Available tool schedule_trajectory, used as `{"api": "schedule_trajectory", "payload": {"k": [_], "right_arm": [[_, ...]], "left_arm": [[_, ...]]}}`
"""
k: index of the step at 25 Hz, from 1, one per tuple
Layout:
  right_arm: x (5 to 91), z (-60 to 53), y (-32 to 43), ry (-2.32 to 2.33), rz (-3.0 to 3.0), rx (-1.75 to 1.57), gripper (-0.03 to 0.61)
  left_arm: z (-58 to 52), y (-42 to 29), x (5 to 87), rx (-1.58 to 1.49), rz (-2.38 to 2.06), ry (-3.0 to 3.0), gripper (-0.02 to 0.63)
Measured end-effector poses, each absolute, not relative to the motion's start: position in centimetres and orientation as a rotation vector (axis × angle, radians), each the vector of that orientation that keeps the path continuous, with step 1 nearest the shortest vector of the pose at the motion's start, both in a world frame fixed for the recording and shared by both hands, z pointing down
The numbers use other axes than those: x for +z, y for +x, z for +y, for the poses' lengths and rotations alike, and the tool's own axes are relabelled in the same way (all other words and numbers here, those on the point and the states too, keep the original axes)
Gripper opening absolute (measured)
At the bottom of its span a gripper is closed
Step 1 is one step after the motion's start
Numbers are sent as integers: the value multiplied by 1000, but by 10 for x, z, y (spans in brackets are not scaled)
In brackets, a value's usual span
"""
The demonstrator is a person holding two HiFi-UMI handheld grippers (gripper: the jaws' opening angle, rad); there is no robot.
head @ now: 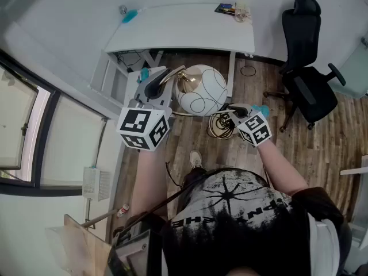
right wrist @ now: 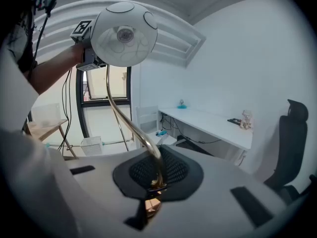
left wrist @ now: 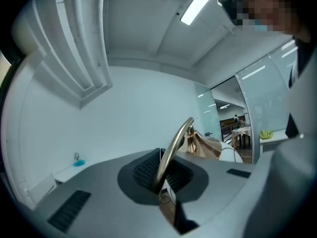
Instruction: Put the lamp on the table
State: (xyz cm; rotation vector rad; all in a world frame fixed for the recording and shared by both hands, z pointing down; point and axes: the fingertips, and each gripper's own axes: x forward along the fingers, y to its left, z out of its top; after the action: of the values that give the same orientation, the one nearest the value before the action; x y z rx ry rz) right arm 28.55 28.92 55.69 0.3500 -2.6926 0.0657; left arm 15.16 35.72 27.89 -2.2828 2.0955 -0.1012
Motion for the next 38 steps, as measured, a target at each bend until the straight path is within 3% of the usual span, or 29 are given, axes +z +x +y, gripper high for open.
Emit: {"api": "schedule_trajectory", "payload": {"k": [19, 38], "right_arm": [[570, 278, 281, 375, -2673, 98, 20], [569, 225, 153, 454, -2619, 89, 20]], "left_arm": [[344, 142, 295, -90, 2104, -2323, 18], [292, 0, 302, -24, 2050, -2384, 18]]}}
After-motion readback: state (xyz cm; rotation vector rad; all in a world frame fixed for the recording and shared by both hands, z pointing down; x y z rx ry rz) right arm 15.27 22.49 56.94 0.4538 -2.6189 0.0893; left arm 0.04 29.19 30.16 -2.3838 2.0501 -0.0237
